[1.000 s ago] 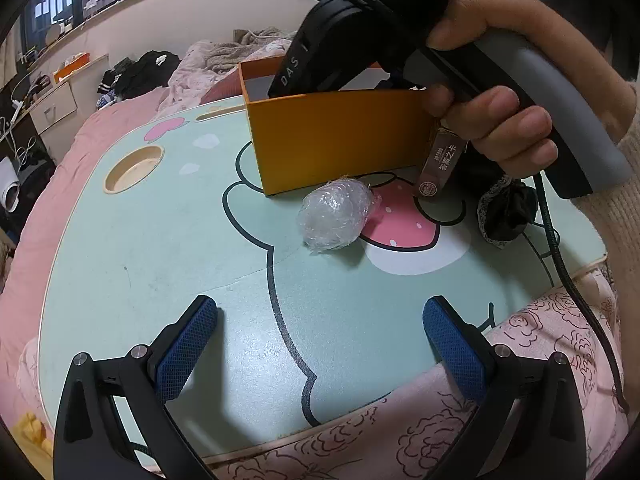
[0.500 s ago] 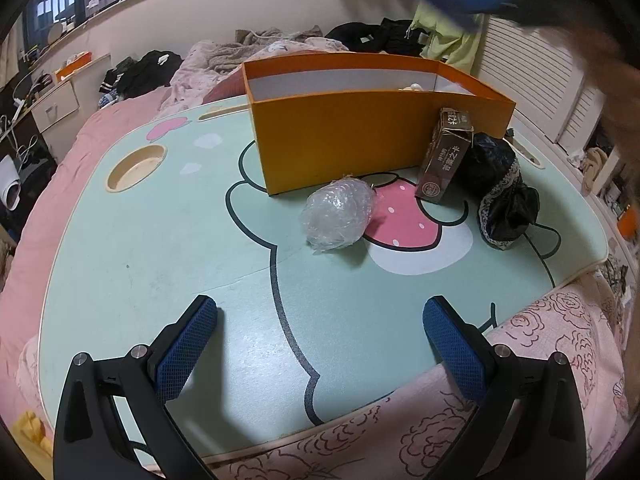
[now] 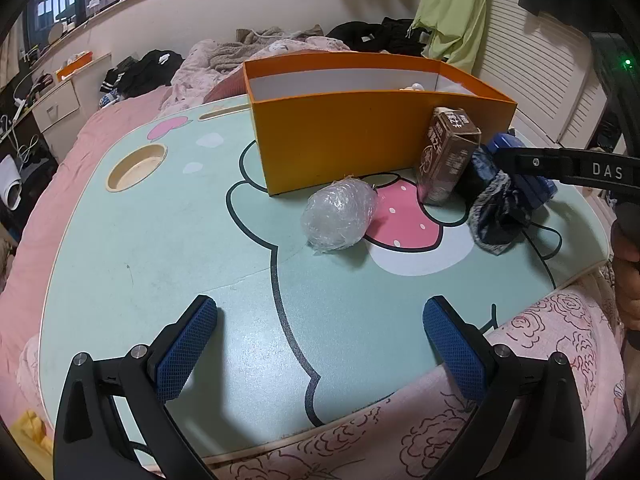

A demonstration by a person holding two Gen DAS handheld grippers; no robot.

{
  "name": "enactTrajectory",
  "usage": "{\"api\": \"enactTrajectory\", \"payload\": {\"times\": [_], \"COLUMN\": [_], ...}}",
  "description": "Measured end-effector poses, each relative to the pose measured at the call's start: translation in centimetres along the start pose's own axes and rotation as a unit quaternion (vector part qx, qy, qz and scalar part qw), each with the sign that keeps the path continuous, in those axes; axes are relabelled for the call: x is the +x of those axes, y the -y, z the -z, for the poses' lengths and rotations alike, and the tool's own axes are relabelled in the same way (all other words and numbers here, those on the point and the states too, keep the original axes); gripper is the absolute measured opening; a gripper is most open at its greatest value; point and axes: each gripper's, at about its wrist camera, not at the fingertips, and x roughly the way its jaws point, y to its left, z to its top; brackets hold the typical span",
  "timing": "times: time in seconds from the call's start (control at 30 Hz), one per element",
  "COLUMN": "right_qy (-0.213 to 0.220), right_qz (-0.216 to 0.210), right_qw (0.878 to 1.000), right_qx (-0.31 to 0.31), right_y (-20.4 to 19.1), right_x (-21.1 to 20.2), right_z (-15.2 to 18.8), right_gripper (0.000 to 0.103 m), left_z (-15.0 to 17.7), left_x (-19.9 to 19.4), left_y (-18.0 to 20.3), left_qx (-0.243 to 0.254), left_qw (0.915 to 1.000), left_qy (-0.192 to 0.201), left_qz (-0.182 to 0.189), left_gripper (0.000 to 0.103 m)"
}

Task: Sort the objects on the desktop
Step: 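Carry the blue tin out and lay it flat on the table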

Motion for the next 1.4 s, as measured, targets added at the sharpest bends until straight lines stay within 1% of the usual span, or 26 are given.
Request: {"api": "enactTrajectory", "payload": {"times": [0.03,0.07,0.13,0.17,0.2,0.23,0.3,0.33,0.37,0.43,0.5,0.6,0.67,0.7,0.73,0.83,0.9,0.97,1.03,1.1,1.13,1.23,1.4], "right_qy": [-0.003,-0.007,-0.015,-0.012,-0.004,0.009,0.039,0.047,0.048,0.032,0.013,0.021,0.022,0.025,0.03,0.051,0.049,0.049,0.058,0.064,0.063,0.064,0.071], "right_qz": [-0.011,-0.032,-0.085,-0.11,-0.12,-0.118,-0.085,-0.065,-0.038,0.003,0.018,0.052,0.05,0.046,0.045,0.054,0.074,0.078,0.094,0.097,0.098,0.084,0.075], "right_qw": [1.0,0.999,0.996,0.994,0.993,0.993,0.995,0.996,0.997,0.999,0.999,0.998,0.998,0.998,0.998,0.997,0.996,0.996,0.994,0.993,0.993,0.993,0.994], "right_qx": [-0.004,-0.009,-0.007,0.003,0.014,0.024,0.034,0.036,0.036,0.037,0.043,0.012,-0.014,-0.02,-0.02,-0.01,-0.003,-0.002,-0.008,-0.02,-0.027,-0.043,-0.048], "right_y": [-0.3,-0.5,-0.3,-0.2,0.2,0.6,1.2,1.5,1.8,2.1,2.5,1.2,0.3,0.0,-0.1,0.2,0.7,0.9,0.8,0.4,0.2,0.1,0.1], "right_x": [0.0,0.1,0.2,0.0,-0.1,-0.5,-1.6,-1.9,-2.0,-1.4,-0.2,0.4,0.6,0.5,0.3,-1.0,-1.6,-1.9,-2.3,-2.3,-2.1,-1.8,-1.6], "right_z": [0.2,0.2,0.5,0.7,0.8,1.0,1.2,1.2,1.2,1.4,1.5,1.7,2.0,2.3,2.5,4.1,5.1,6.1,7.1,7.8,7.8,7.8,7.8], "right_gripper": [0.066,0.066,0.066,0.066,0.066,0.066,0.066,0.066,0.066,0.066,0.066,0.066,0.072,0.08,0.084,0.088,0.088,0.091,0.099,0.103,0.103,0.103,0.103], "left_z": [0.0,0.0,0.0,0.0,0.0,0.0,0.0,0.0,0.0,0.0,0.0,0.0,0.1,0.1,0.1,0.1,0.1,0.1,0.1,0.1,0.1,0.2,0.3], "left_x": [0.1,0.1,0.1,0.1,0.1,0.1,0.1,0.1,0.1,0.1,0.1,0.0,0.0,-0.1,0.0,0.0,-0.1,0.0,0.0,0.0,0.0,0.1,0.1], "left_y": [0.0,0.0,0.0,0.0,-0.1,0.0,0.0,0.0,0.0,0.0,-0.1,-0.1,-0.1,-0.1,-0.1,-0.1,-0.1,-0.2,-0.2,-0.3,-0.2,-0.3,-0.2], "left_qx": [0.0,0.0,0.0,0.0,0.0,0.0,0.0,0.0,0.0,0.0,0.0,0.0,0.001,0.001,0.001,0.001,0.001,0.001,0.0,0.0,0.001,0.0,-0.001], "left_qw": [1.0,1.0,1.0,1.0,1.0,1.0,1.0,1.0,1.0,1.0,1.0,1.0,1.0,1.0,1.0,1.0,1.0,1.0,1.0,1.0,1.0,1.0,1.0], "left_qy": [0.0,0.0,0.0,0.0,0.0,0.0,0.0,0.0,0.0,0.0,0.0,0.001,0.001,0.001,0.001,0.001,0.001,0.0,0.001,0.001,0.001,0.001,0.001], "left_qz": [0.0,0.0,0.0,0.0,0.0,0.0,0.0,0.0,0.0,0.0,0.0,0.0,0.0,0.0,-0.001,-0.001,-0.001,-0.001,-0.002,-0.002,-0.002,-0.004,-0.006], "left_gripper": [0.103,0.103,0.103,0.103,0.103,0.103,0.103,0.103,0.103,0.103,0.103,0.103,0.103,0.103,0.103,0.103,0.103,0.103,0.103,0.103,0.103,0.103,0.103]}}
